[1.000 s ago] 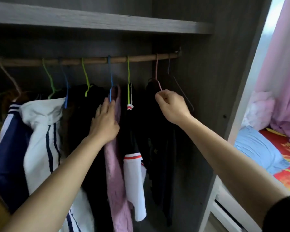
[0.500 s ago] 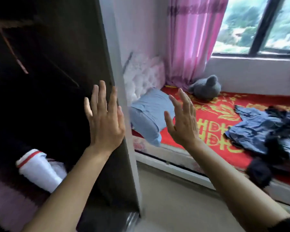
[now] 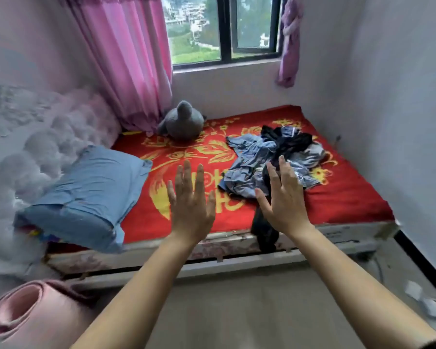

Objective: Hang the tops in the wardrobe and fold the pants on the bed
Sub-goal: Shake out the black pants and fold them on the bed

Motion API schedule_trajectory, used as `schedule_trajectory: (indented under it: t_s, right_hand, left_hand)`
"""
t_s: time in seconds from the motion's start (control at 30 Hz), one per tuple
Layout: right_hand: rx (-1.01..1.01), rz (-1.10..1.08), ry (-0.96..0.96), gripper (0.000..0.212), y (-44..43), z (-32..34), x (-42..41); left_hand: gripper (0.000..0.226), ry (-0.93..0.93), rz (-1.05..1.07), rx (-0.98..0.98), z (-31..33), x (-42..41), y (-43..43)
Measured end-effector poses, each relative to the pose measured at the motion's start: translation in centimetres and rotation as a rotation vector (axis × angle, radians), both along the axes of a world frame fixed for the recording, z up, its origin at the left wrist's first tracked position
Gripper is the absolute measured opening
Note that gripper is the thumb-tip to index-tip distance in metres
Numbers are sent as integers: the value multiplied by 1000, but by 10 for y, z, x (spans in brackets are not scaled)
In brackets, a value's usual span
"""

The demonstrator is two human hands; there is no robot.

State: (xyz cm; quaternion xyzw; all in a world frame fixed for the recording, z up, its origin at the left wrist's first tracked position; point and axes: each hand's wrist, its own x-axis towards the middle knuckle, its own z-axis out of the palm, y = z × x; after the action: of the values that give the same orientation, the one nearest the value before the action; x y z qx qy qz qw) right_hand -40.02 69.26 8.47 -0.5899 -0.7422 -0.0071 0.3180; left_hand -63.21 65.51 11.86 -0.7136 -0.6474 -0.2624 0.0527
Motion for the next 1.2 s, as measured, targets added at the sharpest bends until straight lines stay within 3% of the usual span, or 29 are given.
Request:
schedule_trajectory:
  t_s: [0.2,0.43,0.73,0.9,1.2]
  right_hand:
    - [-147,-154,2,75,70,-13,100]
    - [-287,-196,-90,77,192,-49,139]
    - [-508,-259,-174,79,368,-101,185]
    - [-655,-315,-94,76,432,-137,215]
    - [-961,-234,15,73,542,-267,273]
  left_hand:
    - [78,75,-113,-156,-29,81,98]
    - [74,108,-114,-235,-80,103,234]
    - [69,-70,-62,-468,-152,142,439]
    - [67,-105,-88,-641,-182,179,521]
    - [60,-253,50,-911,-289,265,633]
